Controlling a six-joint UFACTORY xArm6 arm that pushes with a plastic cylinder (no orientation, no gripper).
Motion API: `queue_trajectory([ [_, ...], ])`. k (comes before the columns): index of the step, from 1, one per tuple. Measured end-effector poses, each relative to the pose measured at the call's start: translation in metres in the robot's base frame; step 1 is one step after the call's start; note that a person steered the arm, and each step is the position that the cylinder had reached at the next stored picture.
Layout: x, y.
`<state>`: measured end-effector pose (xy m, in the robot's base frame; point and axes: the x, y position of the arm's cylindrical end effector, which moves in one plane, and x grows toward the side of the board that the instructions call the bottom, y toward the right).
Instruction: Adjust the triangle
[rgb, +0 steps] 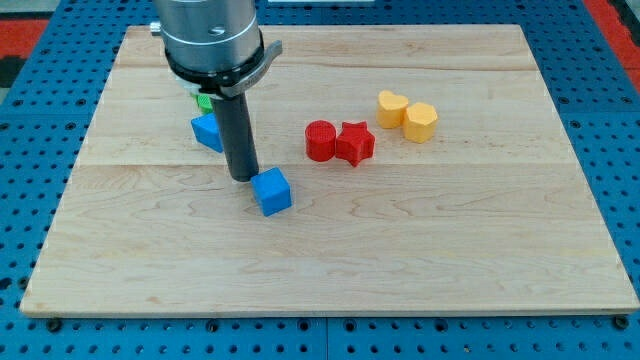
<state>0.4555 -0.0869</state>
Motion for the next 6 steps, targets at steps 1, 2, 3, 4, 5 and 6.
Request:
queue_trajectory([
  [1,-0.012,-0.014],
  [2,-0.012,-0.032],
  [3,-0.019,-0.006],
  [4,-0.036,-0.007],
  [5,-0.041,-0.041],
  [6,-0.028,0.009],
])
